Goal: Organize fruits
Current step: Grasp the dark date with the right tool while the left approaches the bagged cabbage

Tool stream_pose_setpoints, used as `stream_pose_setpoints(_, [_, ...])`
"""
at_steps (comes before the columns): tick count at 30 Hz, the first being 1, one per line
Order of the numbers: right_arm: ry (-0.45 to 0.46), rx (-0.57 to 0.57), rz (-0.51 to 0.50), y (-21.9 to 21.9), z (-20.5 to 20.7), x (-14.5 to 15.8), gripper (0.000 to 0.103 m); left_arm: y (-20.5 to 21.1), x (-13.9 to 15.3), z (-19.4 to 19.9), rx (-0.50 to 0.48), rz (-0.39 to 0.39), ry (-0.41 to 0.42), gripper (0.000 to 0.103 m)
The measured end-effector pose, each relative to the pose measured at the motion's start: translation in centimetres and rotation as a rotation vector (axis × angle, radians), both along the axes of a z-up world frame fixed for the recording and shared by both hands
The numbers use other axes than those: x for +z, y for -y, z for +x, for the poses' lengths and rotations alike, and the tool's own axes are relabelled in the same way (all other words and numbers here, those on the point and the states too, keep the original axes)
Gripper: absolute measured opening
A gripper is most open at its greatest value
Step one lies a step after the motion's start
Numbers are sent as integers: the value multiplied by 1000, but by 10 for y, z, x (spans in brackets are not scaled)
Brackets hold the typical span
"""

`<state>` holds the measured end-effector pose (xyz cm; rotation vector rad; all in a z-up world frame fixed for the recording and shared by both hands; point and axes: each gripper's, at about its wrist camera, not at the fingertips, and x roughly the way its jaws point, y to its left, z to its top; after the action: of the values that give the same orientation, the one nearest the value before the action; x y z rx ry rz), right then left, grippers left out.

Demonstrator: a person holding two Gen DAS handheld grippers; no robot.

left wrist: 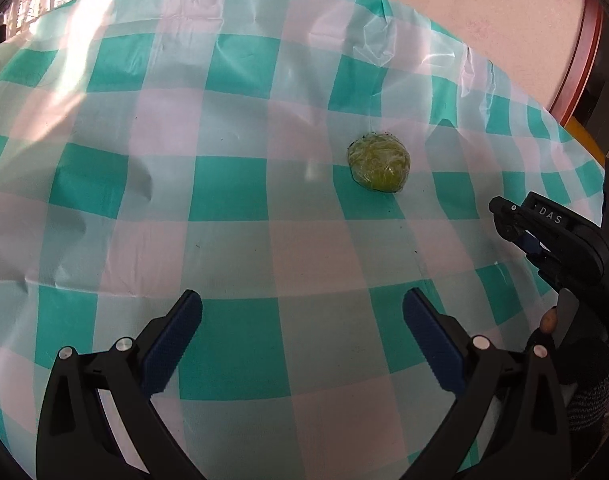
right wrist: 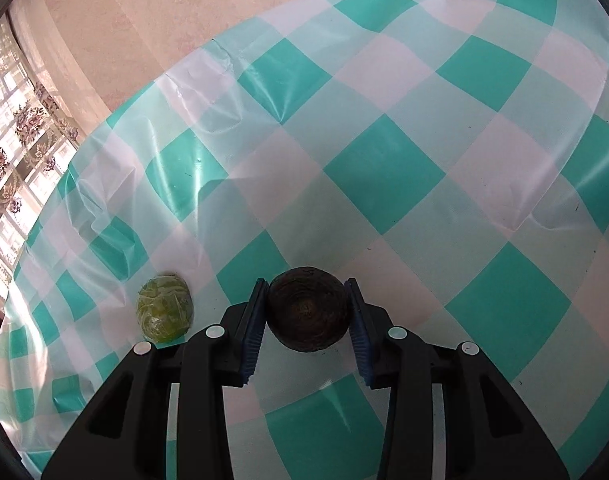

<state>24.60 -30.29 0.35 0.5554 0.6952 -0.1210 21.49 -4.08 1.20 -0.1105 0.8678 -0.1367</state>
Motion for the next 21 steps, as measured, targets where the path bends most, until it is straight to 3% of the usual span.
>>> stream_pose_setpoints(11, [-9, 4, 3, -5, 9, -5, 39, 66, -1, 107, -28, 101, -24, 100])
stream_pose_setpoints(19, [-8, 15, 5, -5, 10, -5, 39, 89, -8, 132, -35, 214, -41, 90])
stream_pose_setpoints(21, [-7, 17, 5, -5, 10, -5, 39, 91, -7, 129, -56, 218, -22, 82])
